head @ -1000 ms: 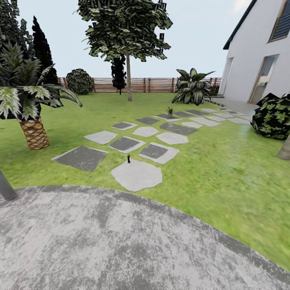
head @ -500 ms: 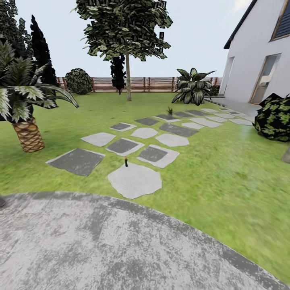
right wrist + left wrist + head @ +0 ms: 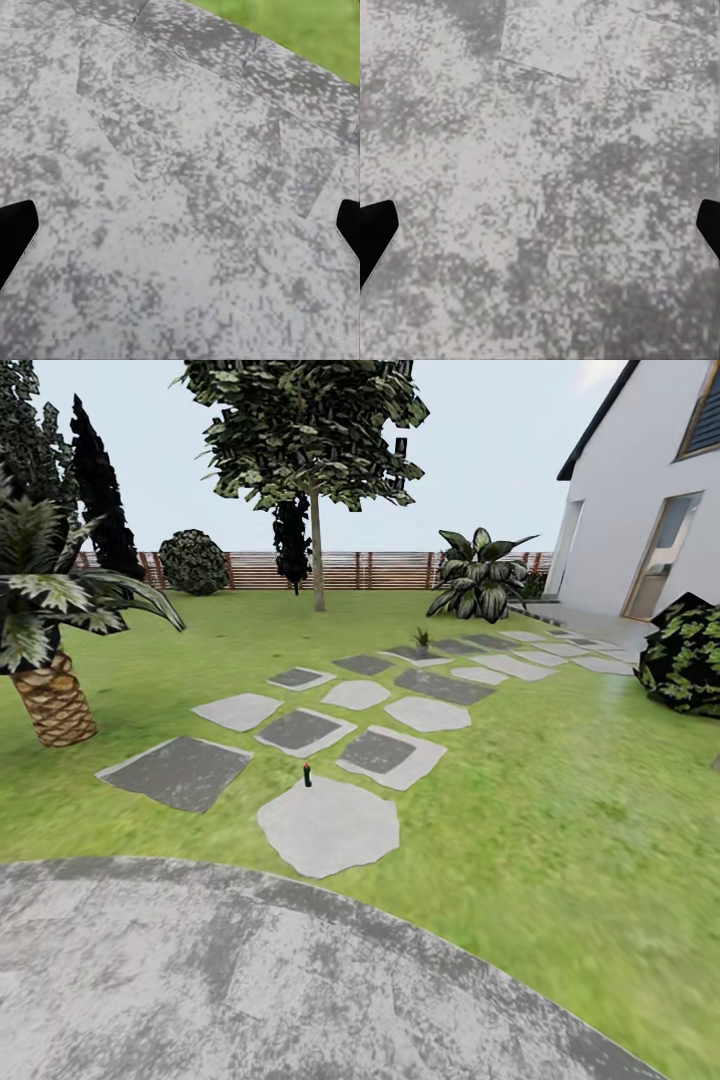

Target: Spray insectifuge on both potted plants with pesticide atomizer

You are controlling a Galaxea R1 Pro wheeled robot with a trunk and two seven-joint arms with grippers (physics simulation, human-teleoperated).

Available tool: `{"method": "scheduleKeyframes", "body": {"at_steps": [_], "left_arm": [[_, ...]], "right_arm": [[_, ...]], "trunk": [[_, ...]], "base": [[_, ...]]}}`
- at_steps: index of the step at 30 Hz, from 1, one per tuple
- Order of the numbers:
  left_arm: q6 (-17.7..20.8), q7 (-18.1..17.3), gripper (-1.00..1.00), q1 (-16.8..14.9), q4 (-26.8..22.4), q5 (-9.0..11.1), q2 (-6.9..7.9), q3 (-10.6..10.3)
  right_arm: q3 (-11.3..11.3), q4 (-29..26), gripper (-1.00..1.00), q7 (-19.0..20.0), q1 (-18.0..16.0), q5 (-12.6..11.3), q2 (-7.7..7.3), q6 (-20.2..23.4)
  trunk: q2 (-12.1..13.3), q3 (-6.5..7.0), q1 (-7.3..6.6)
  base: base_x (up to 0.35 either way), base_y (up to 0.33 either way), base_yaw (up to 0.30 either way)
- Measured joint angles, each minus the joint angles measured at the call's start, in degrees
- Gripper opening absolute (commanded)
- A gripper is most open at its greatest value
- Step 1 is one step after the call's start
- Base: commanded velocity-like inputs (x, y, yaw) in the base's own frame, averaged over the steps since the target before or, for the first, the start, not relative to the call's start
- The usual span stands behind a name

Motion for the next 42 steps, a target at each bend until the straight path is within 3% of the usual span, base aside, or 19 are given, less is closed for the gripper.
{"method": "scheduleKeyframes", "body": {"at_steps": [22, 37, 42], "left_arm": [[0.0, 0.0, 1.0, 0.0, 0.0, -0.1, 0.08, 0.0], [0.0, 0.0, 1.0, 0.0, 0.0, -0.2, -0.01, -0.1], [0.0, 0.0, 1.0, 0.0, 0.0, -0.2, -0.01, -0.1]], "right_arm": [[-0.1, -0.3, 1.0, 0.0, 0.0, 0.0, -0.09, -0.1], [-0.1, -0.5, 1.0, 0.0, 0.0, -0.1, -0.07, -0.1], [-0.1, -0.5, 1.0, 0.1, 0.0, 0.0, -0.85, -0.1]], "trunk": [[0.0, 0.0, 0.0], [0.0, -0.59, 0.0], [0.0, -0.62, 0.0]], "base": [[0.34, 0.0, 0.0], [0.34, 0.0, 0.16], [0.34, 0.0, 0.01]]}}
